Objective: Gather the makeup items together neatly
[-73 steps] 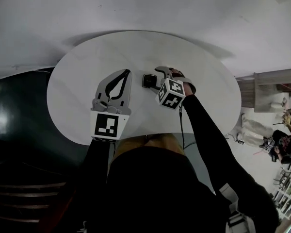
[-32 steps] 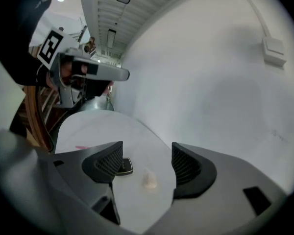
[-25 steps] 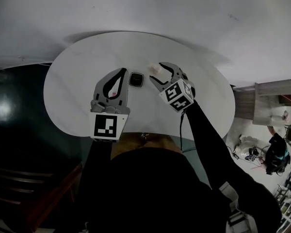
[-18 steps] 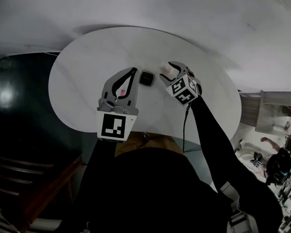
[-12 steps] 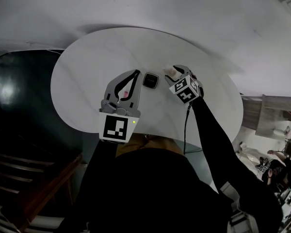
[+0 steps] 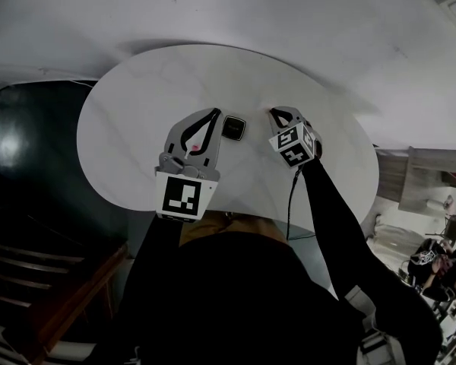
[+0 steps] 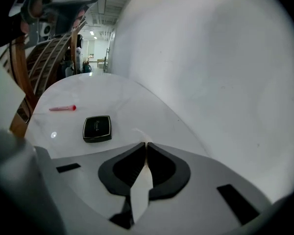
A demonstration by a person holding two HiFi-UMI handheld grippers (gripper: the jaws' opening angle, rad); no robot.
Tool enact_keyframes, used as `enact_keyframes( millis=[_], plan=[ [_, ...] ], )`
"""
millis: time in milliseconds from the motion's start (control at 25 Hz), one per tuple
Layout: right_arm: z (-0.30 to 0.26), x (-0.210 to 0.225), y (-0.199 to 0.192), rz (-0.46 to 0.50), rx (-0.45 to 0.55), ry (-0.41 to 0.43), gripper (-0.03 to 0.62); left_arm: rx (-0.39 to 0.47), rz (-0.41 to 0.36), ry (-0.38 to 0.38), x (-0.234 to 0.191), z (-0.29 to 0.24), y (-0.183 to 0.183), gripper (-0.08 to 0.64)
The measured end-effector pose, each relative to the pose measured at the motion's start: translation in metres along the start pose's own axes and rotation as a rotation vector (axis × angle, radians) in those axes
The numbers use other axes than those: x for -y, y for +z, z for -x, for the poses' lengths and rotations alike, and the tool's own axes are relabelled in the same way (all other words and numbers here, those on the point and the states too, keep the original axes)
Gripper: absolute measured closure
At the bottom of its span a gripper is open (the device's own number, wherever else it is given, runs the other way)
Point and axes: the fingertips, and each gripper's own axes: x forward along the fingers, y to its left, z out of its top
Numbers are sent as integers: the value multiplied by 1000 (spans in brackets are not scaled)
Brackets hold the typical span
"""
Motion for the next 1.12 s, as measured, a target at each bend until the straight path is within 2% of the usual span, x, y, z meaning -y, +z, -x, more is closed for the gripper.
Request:
enact_keyframes(
  millis=[360, 560, 800, 1120],
  plan=[
    [68, 19, 18, -214, 154, -106, 554, 33, 1, -22, 20, -3, 9, 545],
    [113, 14, 25, -312, 245, -138, 554, 49, 10, -56, 42, -4, 19, 545],
    [159, 8, 31, -429, 359, -185, 554, 54, 1, -57, 59, -4, 22, 545],
    [185, 12, 28, -485, 432, -216, 554, 70, -23, -40, 70, 2, 29, 544]
  ],
)
